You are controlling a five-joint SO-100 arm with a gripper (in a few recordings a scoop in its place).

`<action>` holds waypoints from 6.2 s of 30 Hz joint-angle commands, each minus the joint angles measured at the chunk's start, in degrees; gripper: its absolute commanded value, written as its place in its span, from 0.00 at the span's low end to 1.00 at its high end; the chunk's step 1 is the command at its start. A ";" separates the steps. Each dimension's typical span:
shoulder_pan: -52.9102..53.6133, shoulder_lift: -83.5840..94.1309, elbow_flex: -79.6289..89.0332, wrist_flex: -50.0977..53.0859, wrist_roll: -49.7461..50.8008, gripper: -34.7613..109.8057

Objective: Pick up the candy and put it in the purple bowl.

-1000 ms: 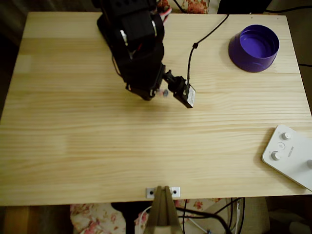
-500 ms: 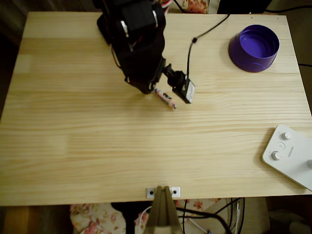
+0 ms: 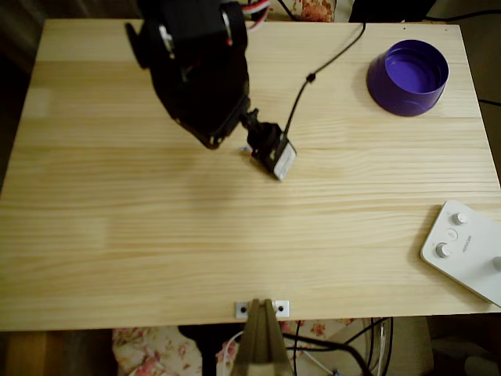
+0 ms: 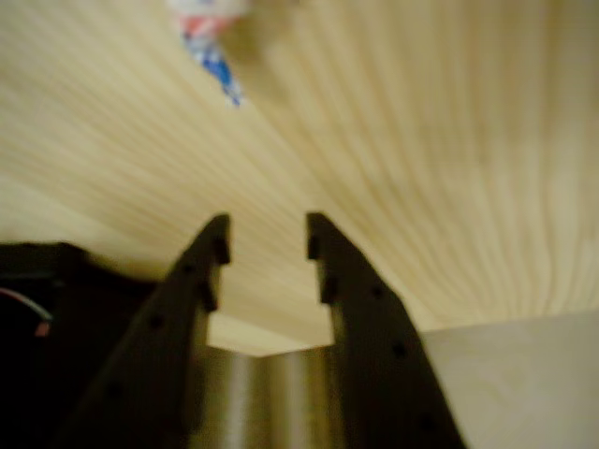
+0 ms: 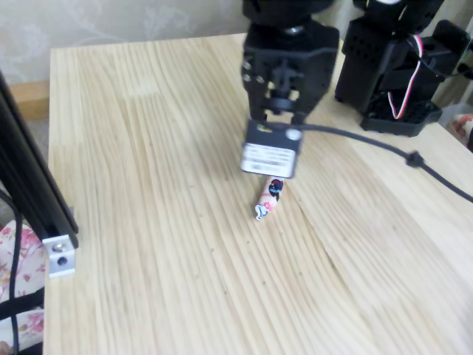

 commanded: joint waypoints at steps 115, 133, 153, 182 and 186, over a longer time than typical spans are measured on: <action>-49.66 26.02 -8.44 -7.47 33.57 0.24; -60.47 -6.86 -31.20 -18.02 38.41 0.24; -64.51 -18.81 -40.78 -23.20 40.61 0.27; -43.86 7.38 -19.42 -12.30 39.29 0.24; -32.08 19.16 -9.32 -12.66 33.49 0.24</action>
